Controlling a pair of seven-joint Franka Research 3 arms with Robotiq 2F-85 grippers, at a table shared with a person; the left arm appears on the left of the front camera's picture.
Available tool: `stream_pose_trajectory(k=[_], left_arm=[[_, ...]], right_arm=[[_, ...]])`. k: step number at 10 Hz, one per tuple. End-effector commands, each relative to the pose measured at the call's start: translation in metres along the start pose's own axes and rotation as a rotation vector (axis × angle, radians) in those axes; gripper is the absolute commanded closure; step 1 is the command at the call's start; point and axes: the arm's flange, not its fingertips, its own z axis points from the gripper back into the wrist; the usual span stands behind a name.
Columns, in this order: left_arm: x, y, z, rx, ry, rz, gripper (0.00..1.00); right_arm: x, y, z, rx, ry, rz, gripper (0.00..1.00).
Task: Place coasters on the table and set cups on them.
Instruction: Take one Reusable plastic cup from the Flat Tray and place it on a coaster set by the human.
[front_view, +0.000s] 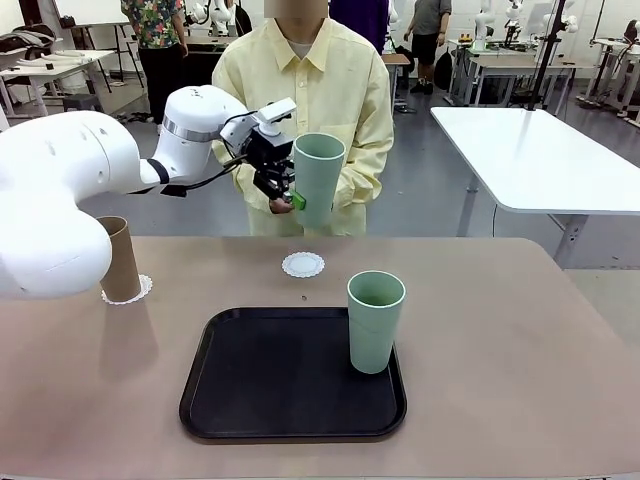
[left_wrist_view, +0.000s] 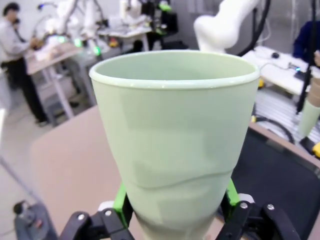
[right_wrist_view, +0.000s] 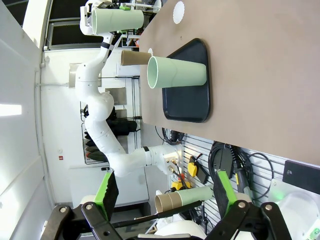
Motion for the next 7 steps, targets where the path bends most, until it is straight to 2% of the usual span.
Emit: stream_pose_trajectory(k=[1, 3, 4, 7], left_arm=[[0.007, 0.044, 0.03, 0.059, 0.06, 0.027, 0.17], [0.012, 0.039, 0.034, 0.189, 0.1, 0.106, 0.17], [0.005, 0.004, 0.016, 0.076, 0.05, 0.007, 0.17], [0.005, 0.004, 0.016, 0.076, 0.05, 0.007, 0.17]], right_arm=[[0.002, -0.001, 0.0, 0.019, 0.0, 0.019, 0.0], [0.002, -0.001, 0.0, 0.019, 0.0, 0.019, 0.0], [0.002, -0.001, 0.0, 0.019, 0.0, 0.019, 0.0], [0.002, -0.001, 0.0, 0.019, 0.0, 0.019, 0.0]])
